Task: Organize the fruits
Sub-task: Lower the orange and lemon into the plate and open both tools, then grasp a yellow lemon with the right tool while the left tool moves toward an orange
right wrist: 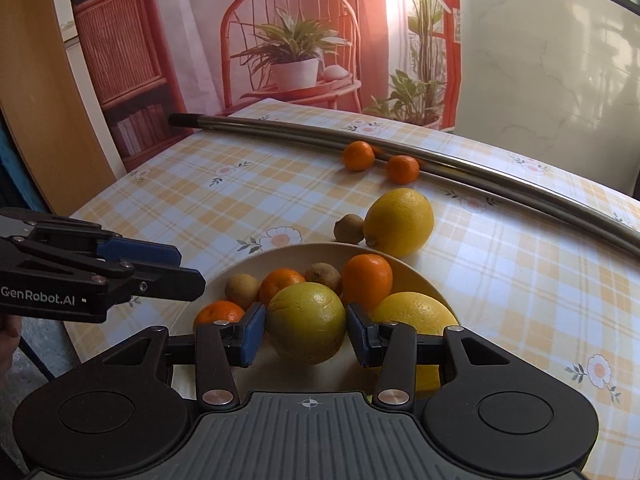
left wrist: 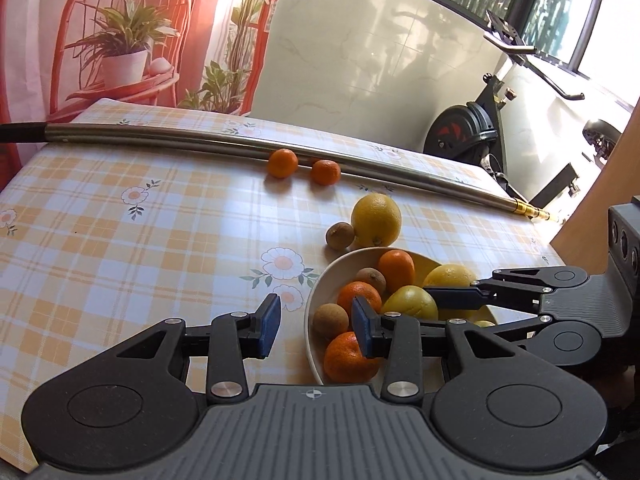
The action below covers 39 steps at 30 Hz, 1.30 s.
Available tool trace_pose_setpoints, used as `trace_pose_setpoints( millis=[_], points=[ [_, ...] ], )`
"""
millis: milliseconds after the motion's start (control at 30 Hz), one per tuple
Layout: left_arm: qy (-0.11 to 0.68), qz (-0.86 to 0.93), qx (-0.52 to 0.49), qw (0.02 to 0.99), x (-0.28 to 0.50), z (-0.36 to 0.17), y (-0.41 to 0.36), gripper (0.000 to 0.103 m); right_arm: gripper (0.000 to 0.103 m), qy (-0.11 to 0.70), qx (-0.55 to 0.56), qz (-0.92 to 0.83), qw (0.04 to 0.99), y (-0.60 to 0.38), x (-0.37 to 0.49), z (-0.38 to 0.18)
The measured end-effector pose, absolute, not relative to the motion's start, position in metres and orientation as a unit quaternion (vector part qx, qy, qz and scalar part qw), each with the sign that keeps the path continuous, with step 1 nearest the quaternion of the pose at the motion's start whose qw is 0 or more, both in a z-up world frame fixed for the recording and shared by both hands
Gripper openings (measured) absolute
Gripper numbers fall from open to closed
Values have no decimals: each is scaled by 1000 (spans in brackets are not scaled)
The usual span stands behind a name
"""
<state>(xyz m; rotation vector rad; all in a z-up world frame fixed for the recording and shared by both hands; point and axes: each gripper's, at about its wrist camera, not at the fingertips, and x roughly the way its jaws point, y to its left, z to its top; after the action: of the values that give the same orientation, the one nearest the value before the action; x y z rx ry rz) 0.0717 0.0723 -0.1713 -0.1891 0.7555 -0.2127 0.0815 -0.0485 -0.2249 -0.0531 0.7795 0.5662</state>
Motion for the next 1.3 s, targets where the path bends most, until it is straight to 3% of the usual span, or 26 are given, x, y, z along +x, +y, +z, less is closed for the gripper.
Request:
trace_pose_setpoints(
  millis=[533,1300],
  points=[
    [364,-71,-124,920,69,-178,81,41,41,342,-113,254,898,-26,83,-232],
    [370,-65,-139,916,67,-182,84,41,43,278,-86,199,936,-56,60,-210]
  ],
)
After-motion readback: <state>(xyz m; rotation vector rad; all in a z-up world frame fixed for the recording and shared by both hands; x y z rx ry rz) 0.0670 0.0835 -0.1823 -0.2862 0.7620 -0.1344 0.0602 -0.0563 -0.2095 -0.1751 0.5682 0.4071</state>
